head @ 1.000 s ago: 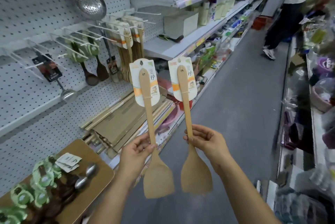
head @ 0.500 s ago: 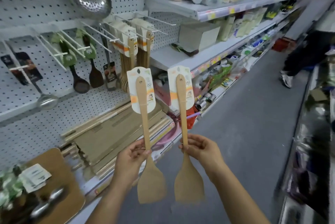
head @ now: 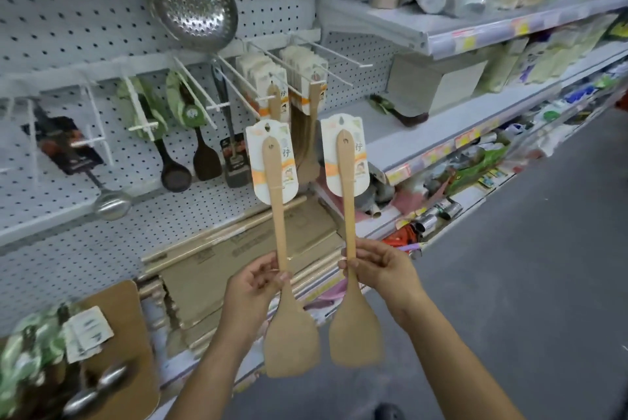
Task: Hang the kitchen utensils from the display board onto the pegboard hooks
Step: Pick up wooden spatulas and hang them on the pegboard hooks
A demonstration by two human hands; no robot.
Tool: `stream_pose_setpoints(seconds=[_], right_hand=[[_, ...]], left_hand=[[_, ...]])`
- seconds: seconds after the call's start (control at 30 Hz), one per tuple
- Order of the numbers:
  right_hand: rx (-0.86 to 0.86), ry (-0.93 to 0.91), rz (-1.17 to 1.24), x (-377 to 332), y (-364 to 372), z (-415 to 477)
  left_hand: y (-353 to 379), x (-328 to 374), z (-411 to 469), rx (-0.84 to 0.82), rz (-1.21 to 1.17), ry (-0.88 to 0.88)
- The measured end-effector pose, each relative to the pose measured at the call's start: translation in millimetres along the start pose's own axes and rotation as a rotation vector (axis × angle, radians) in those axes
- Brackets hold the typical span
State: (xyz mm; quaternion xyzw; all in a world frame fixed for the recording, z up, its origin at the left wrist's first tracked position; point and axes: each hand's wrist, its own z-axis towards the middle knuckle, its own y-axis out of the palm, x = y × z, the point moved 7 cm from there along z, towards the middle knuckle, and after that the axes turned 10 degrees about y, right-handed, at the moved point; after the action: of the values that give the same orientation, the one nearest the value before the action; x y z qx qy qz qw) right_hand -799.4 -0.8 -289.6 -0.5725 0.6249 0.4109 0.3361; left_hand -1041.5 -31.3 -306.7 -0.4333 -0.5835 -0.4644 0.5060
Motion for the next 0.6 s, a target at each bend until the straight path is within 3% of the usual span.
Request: stream_pose_setpoints(seconds=[0.6], right_hand=[[-0.397,0.076,-0.241,-91.7,-69.0,125.9]], left_hand=[[119.6,1.6,32.3,0.488,0.006,0.076]])
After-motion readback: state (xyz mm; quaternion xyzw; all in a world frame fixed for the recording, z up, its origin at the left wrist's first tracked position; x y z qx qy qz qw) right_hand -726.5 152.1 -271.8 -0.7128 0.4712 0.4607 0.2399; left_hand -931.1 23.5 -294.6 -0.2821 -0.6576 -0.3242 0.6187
